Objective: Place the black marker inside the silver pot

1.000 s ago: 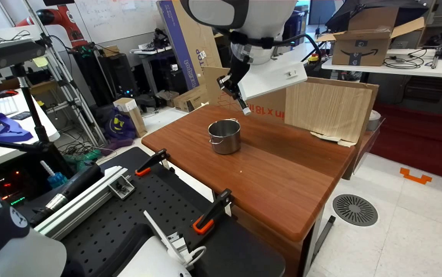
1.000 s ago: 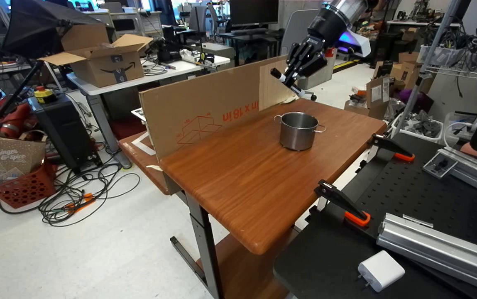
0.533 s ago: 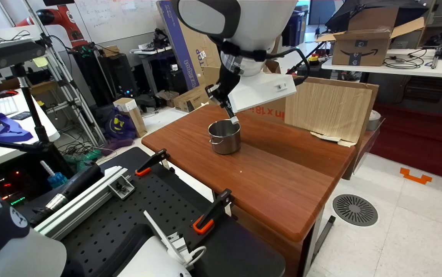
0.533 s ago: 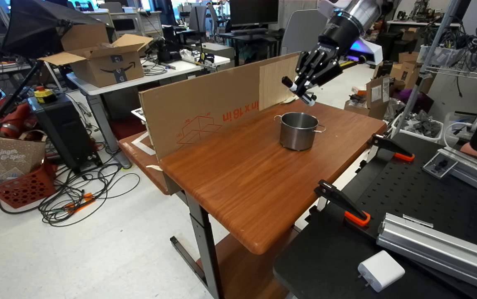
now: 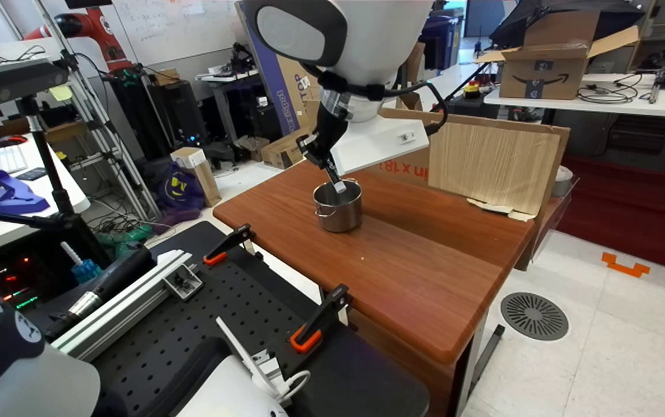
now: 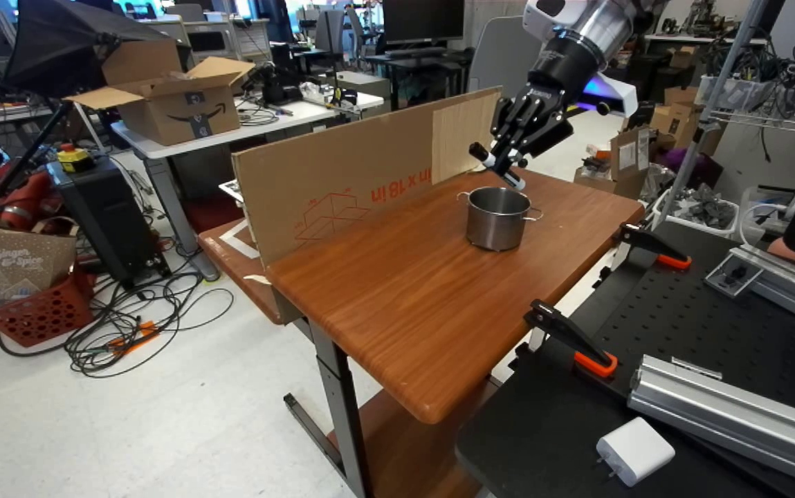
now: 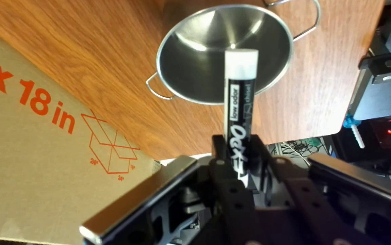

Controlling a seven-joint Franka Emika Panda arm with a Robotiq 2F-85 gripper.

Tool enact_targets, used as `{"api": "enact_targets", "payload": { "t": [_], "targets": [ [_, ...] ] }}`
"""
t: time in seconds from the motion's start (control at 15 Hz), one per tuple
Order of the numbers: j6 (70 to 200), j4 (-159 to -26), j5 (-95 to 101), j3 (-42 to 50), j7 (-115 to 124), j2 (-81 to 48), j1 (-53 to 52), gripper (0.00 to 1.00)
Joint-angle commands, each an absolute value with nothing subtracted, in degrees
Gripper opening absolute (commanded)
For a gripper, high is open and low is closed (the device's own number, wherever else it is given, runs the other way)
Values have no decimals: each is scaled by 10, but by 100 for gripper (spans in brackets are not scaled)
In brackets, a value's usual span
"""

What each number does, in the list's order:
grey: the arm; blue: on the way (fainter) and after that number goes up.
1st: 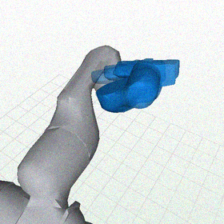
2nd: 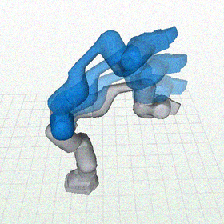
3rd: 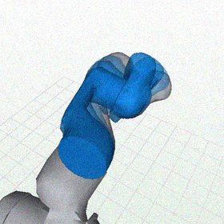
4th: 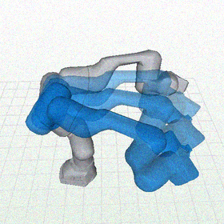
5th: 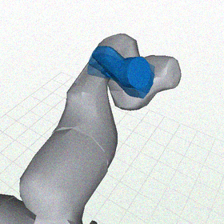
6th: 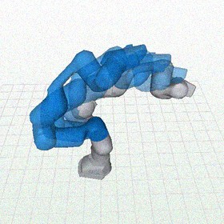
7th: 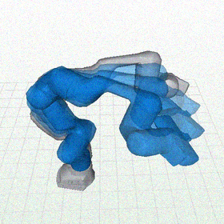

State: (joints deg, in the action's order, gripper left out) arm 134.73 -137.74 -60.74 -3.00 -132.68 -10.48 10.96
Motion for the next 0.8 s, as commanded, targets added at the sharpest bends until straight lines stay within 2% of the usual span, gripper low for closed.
{"api": "enact_targets", "payload": {
  "t": [0.0, 0.73],
  "targets": [
    [1348, -1381, -625, -14, -1340, -100, 84, 5],
    [1360, -1351, -623, -8, -1330, -134, 72, 5]
  ]
}}
